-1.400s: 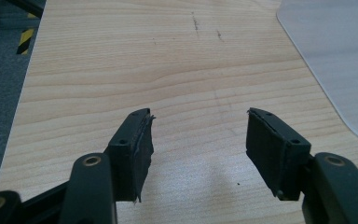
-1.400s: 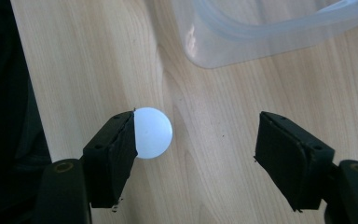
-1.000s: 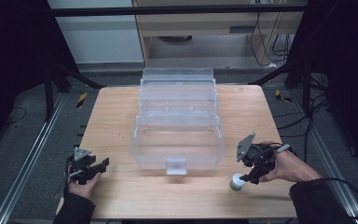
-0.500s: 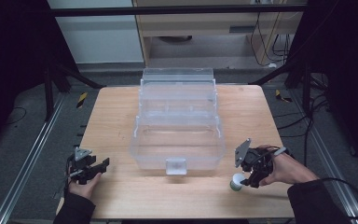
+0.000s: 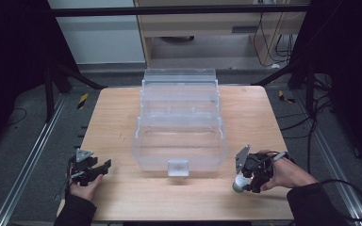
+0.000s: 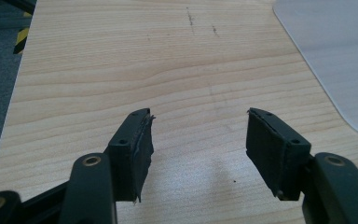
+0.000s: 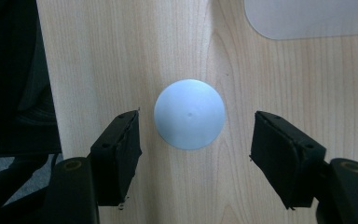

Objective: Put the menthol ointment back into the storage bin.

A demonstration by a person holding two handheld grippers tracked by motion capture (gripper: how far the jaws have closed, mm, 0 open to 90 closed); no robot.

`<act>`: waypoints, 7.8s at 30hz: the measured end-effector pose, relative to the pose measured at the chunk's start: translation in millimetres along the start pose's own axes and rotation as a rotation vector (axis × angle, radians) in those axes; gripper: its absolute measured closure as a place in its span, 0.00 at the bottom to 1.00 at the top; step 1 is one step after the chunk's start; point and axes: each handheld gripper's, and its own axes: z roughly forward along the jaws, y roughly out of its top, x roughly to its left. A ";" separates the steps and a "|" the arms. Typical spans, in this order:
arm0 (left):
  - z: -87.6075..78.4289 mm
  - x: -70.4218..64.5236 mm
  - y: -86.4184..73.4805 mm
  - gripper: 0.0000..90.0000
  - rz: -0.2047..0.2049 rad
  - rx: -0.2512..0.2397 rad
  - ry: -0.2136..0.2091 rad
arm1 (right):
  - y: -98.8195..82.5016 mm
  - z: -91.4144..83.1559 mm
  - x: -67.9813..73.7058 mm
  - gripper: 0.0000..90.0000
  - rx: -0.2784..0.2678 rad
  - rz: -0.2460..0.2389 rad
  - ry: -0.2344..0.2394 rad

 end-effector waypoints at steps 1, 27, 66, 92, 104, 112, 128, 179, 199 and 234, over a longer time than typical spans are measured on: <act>0.0 -0.1 0.0 0.45 0.000 0.000 0.000 | 0.4 1.0 0.4 0.36 0.005 -0.004 0.001; -0.2 0.7 -0.1 0.45 0.002 0.000 0.000 | 11.7 22.9 0.0 0.49 0.078 -0.055 0.029; -0.1 0.8 -0.2 0.45 0.001 0.000 0.001 | 12.8 -5.9 -5.5 0.56 0.067 -0.021 0.019; 0.5 0.2 -0.3 0.45 0.001 0.004 -0.003 | 27.2 -60.2 -17.6 0.56 0.033 -0.007 -0.033; 0.7 0.2 -0.2 0.45 0.001 0.004 -0.004 | 38.7 -83.8 -27.8 0.56 0.024 0.006 -0.037; 1.4 -0.2 0.0 0.45 0.003 0.007 -0.006 | 48.3 -90.5 -35.4 0.56 0.016 0.000 -0.034; 2.7 -0.6 0.8 0.45 0.006 0.007 -0.009 | 75.0 -102.8 -52.2 0.56 0.007 -0.027 -0.039; 2.2 -0.3 1.1 0.45 0.011 0.004 -0.008 | 109.5 -48.5 -84.4 0.56 0.019 -0.028 -0.016; 2.6 -0.3 1.1 0.45 0.013 0.006 -0.009 | 99.0 -24.9 -86.8 0.56 0.037 -0.009 0.011; 2.8 0.0 1.1 0.45 0.015 0.008 -0.010 | 90.1 -6.4 -87.5 0.55 0.039 0.021 0.028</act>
